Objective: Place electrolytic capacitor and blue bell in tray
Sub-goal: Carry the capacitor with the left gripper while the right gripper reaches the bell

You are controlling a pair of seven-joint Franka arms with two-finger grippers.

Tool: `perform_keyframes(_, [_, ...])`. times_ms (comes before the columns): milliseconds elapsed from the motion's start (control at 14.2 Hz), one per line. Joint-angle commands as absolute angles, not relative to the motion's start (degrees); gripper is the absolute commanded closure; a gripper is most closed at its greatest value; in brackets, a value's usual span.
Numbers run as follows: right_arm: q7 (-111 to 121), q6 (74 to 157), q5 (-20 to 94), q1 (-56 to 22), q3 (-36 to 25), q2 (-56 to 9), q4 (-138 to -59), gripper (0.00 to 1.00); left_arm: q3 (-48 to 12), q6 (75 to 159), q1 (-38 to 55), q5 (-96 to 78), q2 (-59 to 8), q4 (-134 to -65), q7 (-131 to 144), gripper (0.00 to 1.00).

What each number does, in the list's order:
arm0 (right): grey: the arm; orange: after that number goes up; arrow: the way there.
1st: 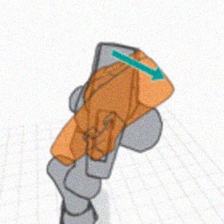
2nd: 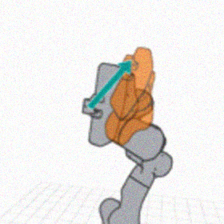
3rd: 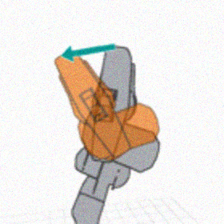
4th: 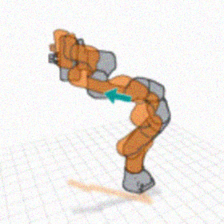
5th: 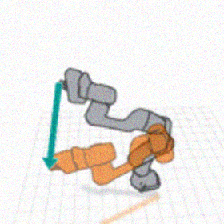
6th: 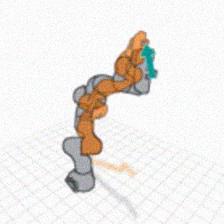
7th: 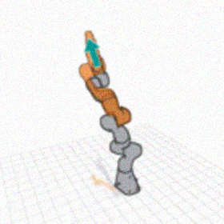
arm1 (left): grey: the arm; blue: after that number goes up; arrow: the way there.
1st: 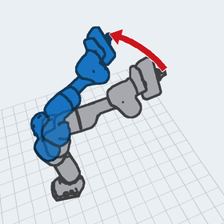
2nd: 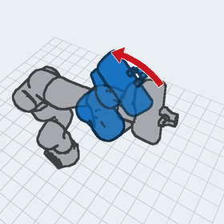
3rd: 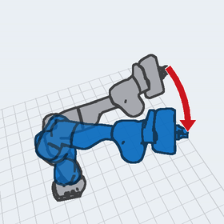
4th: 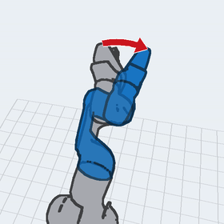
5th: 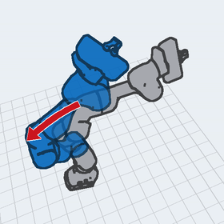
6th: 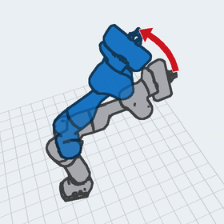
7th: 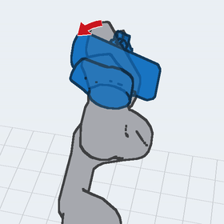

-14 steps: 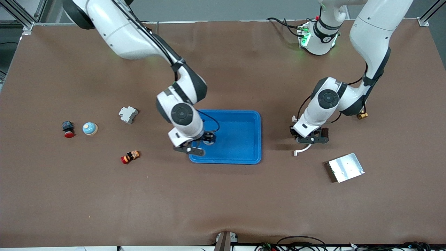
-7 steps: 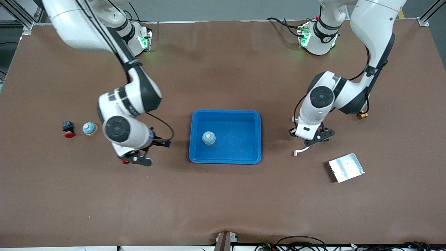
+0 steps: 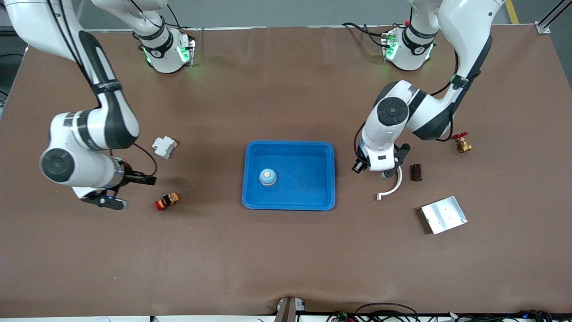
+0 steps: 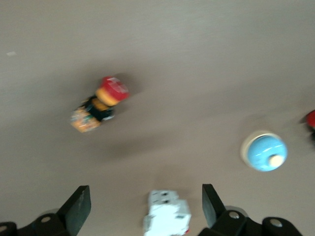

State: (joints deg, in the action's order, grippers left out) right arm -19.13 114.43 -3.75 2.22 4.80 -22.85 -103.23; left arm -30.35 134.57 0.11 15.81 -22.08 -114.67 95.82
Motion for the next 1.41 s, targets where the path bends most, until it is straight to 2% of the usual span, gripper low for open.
perform_keyframes(0, [-17.93, 120.65, -5.35, 5.0, 3.7, -18.37, -111.43, 0.0, -30.94, 134.03, 0.52, 11.18, -22.59, -112.59, 101.24, 1.0])
perform_keyframes(282, [-14.79, 127.06, -5.45, 6.15, 1.32, -18.72, -115.64, 0.0, -30.94, 135.96, 3.77, 9.94, -23.29, -112.41, 109.93, 1.0])
perform_keyframes(424, [-13.36, 130.86, -5.36, 6.33, -0.17, -18.98, -117.86, 0.0, -30.94, 140.08, 4.39, 10.89, -24.6, -112.67, 118.61, 1.0])
perform_keyframes(706, [-13.36, 131.22, -5.36, 6.42, -0.26, -19.25, -118.04, 0.0, -30.67, 145.1, 6.68, 12.13, -27.33, -113.11, 127.43, 1.0])
perform_keyframes(1342, [-11.43, 132.71, -5.27, 7.12, -0.26, -20.74, -118.91, 0.0, -29.71, 145.28, 11.25, 27.77, -33.66, -112.33, 144.05, 1.0])
